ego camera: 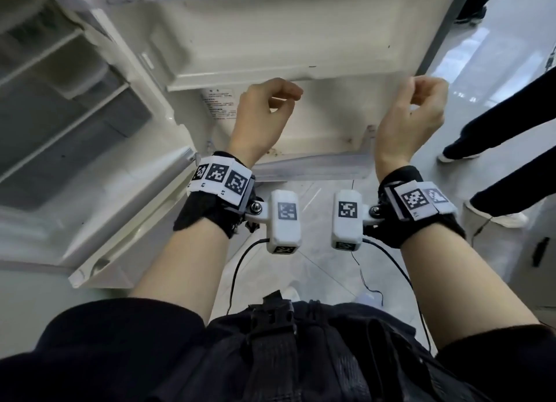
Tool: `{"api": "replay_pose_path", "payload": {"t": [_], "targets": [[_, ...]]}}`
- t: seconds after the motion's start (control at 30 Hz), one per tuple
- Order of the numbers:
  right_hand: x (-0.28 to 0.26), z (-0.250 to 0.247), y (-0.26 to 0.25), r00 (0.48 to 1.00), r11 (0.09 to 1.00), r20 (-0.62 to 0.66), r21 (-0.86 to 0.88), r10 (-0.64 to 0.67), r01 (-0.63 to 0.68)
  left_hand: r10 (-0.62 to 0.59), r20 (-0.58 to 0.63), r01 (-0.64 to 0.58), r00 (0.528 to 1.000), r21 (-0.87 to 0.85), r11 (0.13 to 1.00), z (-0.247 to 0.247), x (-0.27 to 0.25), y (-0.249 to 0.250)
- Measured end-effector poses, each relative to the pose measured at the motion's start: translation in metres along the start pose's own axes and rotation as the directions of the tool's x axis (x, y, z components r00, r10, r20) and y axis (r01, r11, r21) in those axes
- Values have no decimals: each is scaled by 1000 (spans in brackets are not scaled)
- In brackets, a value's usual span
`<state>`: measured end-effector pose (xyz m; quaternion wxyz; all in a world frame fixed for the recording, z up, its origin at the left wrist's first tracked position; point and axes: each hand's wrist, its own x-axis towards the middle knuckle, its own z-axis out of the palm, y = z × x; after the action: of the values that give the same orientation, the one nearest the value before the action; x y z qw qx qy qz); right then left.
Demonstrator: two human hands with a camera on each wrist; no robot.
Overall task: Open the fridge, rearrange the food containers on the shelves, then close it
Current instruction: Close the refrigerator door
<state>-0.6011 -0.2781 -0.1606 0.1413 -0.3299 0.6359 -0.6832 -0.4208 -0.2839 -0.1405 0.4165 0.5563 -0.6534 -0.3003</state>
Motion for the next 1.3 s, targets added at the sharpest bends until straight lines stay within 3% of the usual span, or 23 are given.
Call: {"api": "replay_pose_path", "payload": {"t": [0.1, 0.2, 0.33, 0.5, 0.7, 0.93, 1.3], "targets": [[35, -3, 19, 999, 999, 19, 24, 28, -28, 16, -21, -17, 1000, -38, 999, 20, 6, 15], [63, -1, 28, 980, 996, 180, 7, 82, -84, 26, -63, -32, 998, -94, 995, 44, 10, 33], [96, -6, 35, 886, 993, 450, -43, 113, -106, -30, -165, 6, 986, -143, 990, 88, 11, 59], [131, -12, 40, 715, 990, 691, -9, 106, -138, -105, -274, 68, 956, -142, 988, 129, 13, 83], [148, -17, 49, 669, 986, 739, 41, 80, -162, -206, -360, 167, 910, -138, 976, 155, -4, 92], [127, -46, 45, 707, 974, 706, 134, 34, -181, -266, -443, 204, 856, -183, 962, 158, -31, 104], [42, -116, 25, 608, 972, 791, 189, -67, -139, -287, -573, 140, 767, -287, 948, 129, -130, 103]]}}
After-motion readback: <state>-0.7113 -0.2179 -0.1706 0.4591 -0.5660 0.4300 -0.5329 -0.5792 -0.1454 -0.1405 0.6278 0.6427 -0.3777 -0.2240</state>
